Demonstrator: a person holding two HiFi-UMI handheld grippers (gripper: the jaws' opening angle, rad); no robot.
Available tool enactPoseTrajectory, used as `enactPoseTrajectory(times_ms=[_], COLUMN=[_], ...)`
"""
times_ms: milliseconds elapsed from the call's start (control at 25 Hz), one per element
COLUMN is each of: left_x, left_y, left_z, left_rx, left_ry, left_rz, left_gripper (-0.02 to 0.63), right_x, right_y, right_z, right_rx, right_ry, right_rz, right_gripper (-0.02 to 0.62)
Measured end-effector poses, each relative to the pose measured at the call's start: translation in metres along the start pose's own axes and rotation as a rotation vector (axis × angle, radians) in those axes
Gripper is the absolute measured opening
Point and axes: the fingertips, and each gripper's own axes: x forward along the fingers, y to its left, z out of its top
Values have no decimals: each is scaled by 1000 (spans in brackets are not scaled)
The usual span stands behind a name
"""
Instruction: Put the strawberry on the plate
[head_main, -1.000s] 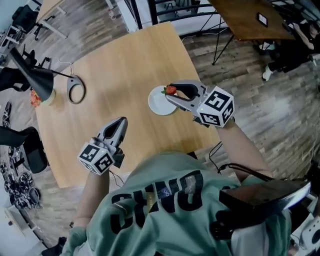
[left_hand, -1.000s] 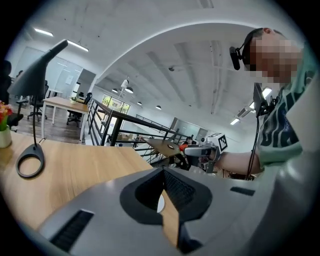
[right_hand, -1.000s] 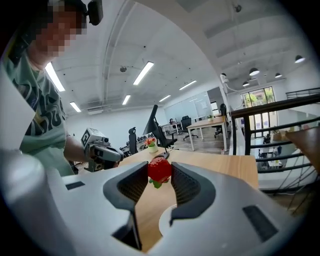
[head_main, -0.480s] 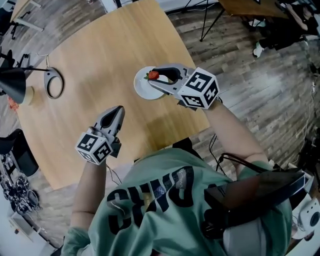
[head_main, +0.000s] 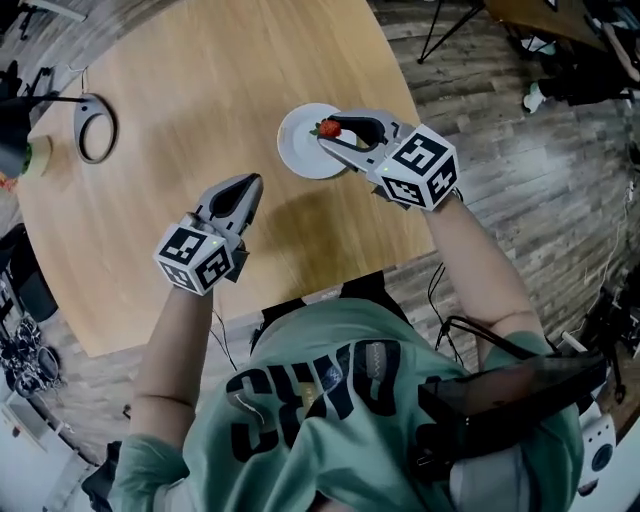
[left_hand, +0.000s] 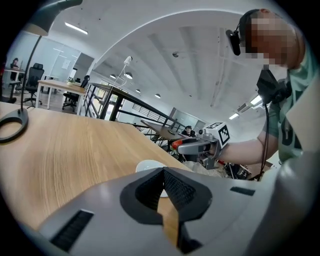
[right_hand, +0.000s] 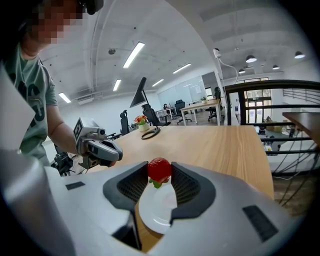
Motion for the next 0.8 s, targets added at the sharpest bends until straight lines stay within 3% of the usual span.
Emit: enactPoseTrajectory(times_ms=[800], left_x=[21], left_y=[15], left_z=[-20], left_rx=[-5], left_ry=[20], left_rz=[-12], left_gripper=[5], right_x=[38], right_y=[-21], right_z=[-64], right_rx=[-113], right_ry=[155], right_rz=[-44], right_gripper=[147])
